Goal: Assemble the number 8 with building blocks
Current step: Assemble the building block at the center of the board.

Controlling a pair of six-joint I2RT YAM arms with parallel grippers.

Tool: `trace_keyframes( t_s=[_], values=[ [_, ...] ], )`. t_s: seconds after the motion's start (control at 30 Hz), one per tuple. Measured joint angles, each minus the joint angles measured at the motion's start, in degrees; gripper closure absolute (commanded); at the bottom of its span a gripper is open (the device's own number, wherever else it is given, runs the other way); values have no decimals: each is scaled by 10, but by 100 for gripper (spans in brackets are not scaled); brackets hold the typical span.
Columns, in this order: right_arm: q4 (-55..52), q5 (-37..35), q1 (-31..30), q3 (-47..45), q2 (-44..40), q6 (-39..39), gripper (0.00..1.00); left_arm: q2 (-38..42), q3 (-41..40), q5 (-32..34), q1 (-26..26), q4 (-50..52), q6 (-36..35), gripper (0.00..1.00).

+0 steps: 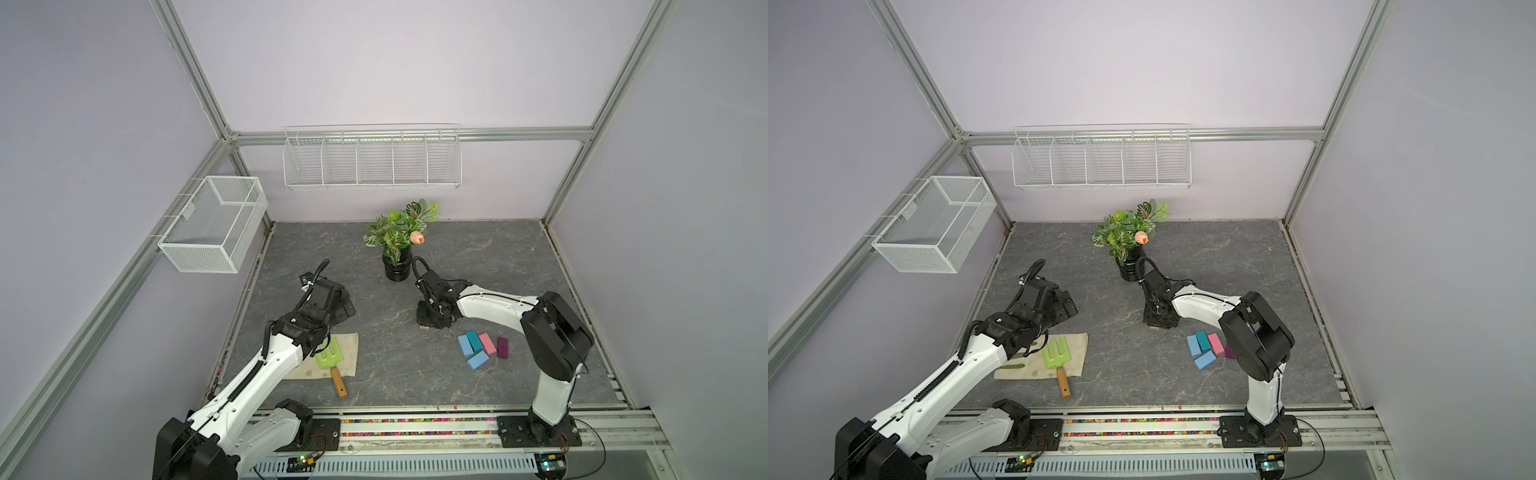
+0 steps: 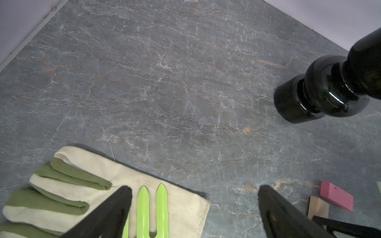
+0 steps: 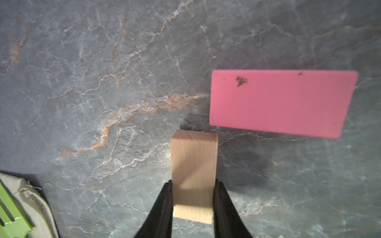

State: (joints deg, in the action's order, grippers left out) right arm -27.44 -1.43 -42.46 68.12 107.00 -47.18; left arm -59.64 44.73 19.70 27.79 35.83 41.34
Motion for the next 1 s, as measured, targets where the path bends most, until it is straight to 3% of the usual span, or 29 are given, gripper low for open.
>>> trace_keyframes(
  t_s=[0.63,1.0],
  values=[
    [4,0,4,-1,1,0,88,0,0,0,0,0,0,0],
    [3,0,4,-1,1,0,76,0,0,0,0,0,0,1]
  ],
)
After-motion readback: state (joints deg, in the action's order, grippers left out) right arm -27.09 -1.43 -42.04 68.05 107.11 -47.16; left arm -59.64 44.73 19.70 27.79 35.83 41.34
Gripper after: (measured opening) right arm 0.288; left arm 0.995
